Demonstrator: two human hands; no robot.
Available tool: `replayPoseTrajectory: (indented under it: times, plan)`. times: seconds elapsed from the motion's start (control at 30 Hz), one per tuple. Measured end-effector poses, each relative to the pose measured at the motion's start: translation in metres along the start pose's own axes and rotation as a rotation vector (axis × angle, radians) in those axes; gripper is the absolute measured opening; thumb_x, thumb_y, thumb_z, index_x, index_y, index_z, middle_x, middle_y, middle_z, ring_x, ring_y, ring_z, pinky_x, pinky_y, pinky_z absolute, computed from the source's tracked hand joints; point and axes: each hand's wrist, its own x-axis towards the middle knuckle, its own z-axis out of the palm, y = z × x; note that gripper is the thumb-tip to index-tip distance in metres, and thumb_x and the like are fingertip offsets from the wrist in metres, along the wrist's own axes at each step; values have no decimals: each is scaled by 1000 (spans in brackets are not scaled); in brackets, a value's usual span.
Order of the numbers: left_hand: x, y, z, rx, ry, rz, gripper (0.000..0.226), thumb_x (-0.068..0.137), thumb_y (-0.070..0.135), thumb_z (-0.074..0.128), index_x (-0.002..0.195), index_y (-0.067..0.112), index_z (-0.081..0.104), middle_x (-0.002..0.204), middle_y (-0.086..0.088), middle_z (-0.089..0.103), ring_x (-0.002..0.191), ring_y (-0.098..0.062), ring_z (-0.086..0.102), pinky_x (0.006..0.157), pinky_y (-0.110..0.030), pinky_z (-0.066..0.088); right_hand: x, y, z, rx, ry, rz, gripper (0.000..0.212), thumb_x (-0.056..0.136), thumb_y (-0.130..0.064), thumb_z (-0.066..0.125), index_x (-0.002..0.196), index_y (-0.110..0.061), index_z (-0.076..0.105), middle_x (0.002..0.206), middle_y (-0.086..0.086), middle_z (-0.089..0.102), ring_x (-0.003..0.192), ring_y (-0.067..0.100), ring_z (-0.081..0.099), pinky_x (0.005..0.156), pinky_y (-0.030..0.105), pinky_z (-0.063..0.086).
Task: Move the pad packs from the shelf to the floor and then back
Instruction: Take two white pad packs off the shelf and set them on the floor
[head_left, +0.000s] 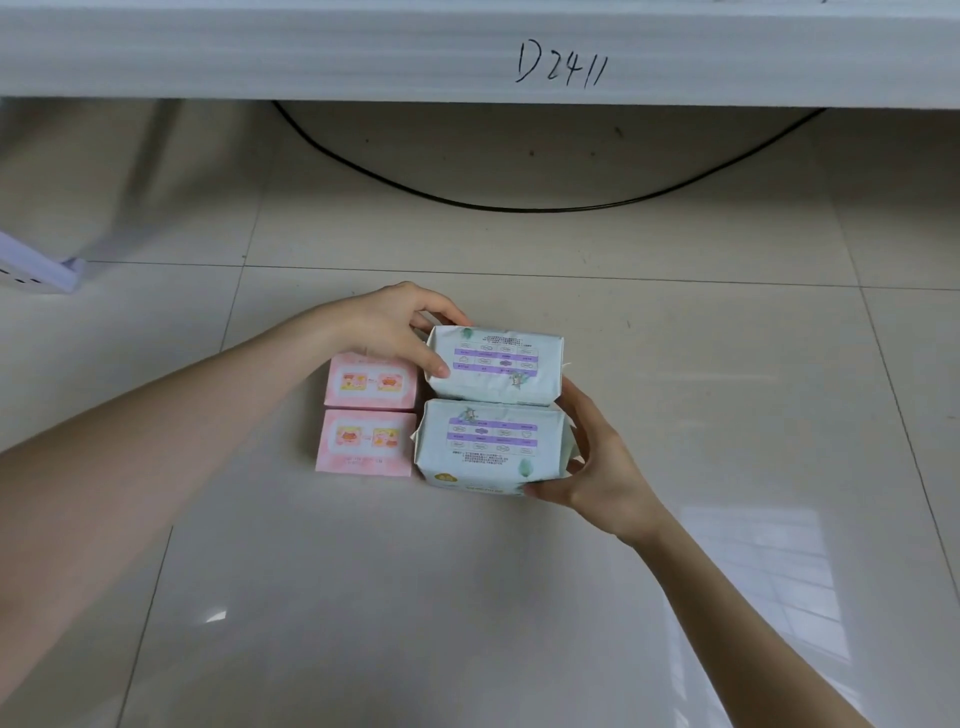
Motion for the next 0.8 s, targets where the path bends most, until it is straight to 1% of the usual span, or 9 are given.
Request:
replayPoseTrajectory:
  times: [0.17,0.3,0.4,0.47,0.53,0.57,0.63,0.7,0.8]
  plan:
    - [-2,-4,0,14,3,6,54,71,17,85,116,34,61,115,20,64,108,3,59,98,-32,50,0,3,3,-34,36,35,100,65,-5,87,145,-32,34,134,-24,52,122,-6,48,83,6,45]
    - [-5,-4,4,35,24,10,53,74,16,83,118,32,60,116,17,65,110,-1,60,96,-28,49,-4,3,4,-101,100,53,94,65,-13,88,143,-28,38,128,-23,56,118,-8,51,84,3,42]
    - [-10,-3,8,59,50,-2,54,76,15,81,123,30,60,116,15,64,110,-6,60,93,-25,48,-7,0,5,-190,138,89,89,66,-22,86,141,-29,39,127,-21,58,114,-4,54,80,2,41]
    - [-15,-1,11,136,105,-7,54,77,18,79,126,31,60,114,10,61,107,-13,58,92,-29,47,-10,-3,7,-252,155,109,85,67,-22,84,139,-27,40,128,-18,58,113,2,55,77,2,40]
    - [-21,1,14,227,170,-12,53,80,23,76,129,31,58,116,1,57,108,-18,54,92,-31,43,-15,-9,9,-299,161,130,84,67,-18,81,140,-26,39,128,-15,58,114,8,55,78,6,41]
    - [-25,2,16,249,199,-13,53,82,25,74,132,29,57,120,-1,55,112,-19,53,93,-29,40,-18,-13,9,-329,158,143,85,68,-16,80,141,-25,37,131,-12,56,118,10,54,83,11,43]
    - [-36,5,18,264,258,-19,55,85,28,71,137,24,52,132,-3,52,121,-21,49,99,-30,38,-25,-24,10,-415,144,172,87,71,-15,76,146,-22,31,140,-7,51,127,14,48,96,28,44]
    - [-50,10,20,304,323,-24,57,88,32,67,141,20,48,142,-3,47,129,-25,43,105,-37,38,-34,-37,11,-540,143,180,87,75,-21,72,149,-20,26,146,-5,45,133,17,43,106,39,39]
    - [-74,21,22,530,401,-14,58,92,37,59,144,17,43,149,-5,43,136,-29,35,112,-40,30,-47,-61,13,-714,153,175,84,81,-33,66,151,-20,21,151,-4,38,136,19,37,112,43,27]
